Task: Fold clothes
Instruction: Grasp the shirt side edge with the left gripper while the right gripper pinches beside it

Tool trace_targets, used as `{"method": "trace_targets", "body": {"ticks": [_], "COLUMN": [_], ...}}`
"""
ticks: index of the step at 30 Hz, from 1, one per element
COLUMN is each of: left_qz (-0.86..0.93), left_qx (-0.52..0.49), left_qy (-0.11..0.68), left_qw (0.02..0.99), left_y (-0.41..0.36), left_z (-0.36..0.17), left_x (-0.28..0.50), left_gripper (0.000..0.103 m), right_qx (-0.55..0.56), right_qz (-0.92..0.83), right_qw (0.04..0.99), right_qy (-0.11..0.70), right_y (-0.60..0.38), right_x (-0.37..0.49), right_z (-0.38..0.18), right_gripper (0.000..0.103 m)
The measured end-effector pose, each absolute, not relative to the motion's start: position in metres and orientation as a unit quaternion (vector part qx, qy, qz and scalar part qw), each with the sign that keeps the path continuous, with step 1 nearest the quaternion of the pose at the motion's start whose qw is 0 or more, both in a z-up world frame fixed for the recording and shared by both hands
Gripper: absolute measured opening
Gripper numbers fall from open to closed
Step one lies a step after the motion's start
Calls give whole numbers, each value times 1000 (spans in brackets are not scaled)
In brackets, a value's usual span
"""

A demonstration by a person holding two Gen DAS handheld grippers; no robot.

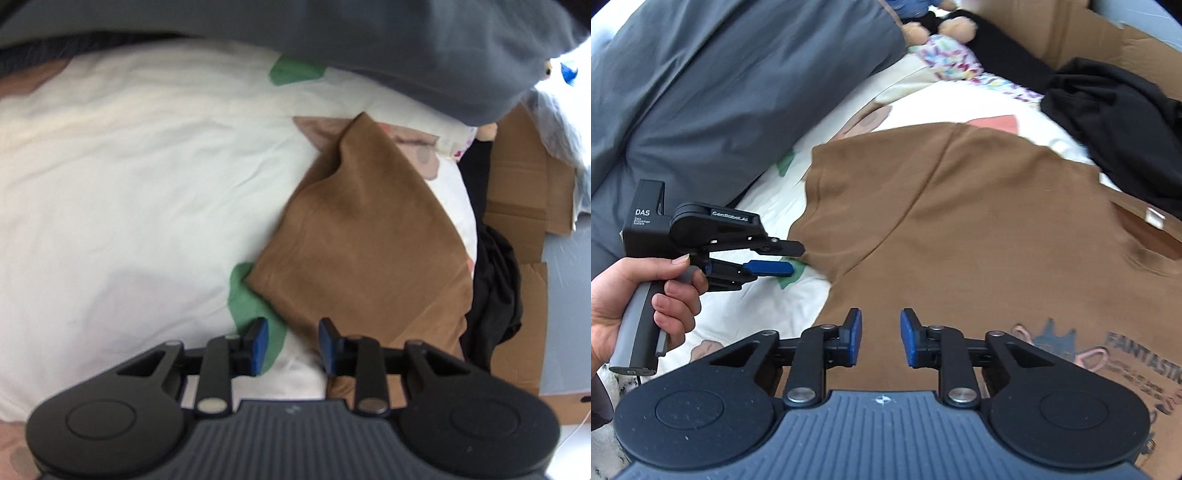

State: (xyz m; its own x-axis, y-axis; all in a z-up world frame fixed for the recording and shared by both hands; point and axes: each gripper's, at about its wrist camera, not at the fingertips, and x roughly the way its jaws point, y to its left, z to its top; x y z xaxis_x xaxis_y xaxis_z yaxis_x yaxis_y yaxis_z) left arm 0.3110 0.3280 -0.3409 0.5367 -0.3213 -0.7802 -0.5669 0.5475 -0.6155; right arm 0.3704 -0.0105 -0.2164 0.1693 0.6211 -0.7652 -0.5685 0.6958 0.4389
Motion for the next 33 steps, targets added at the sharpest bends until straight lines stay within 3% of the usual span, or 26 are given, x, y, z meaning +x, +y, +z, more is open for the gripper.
{"method": "trace_targets", "body": {"ticks": [10, 17, 33], "left_qz": [120, 118, 109], "left_qx": [-513, -512, -535], "left_qy": [447, 438, 397], "left_qw": [723, 729, 738], "left_y": [339, 343, 353], "left_z": [-357, -362, -370], "left_x": [309, 310, 304], "left_gripper": [25, 26, 27], "right_qx": [36, 32, 47], "right_qz": [395, 404, 391], "right_qw": [757, 754, 755], "right_qy": [520, 517, 524], "right_y": [17, 45, 65], "right_x": [371, 367, 367], "right_z": [-229, -251, -273], "right_gripper": [24, 6, 4]}}
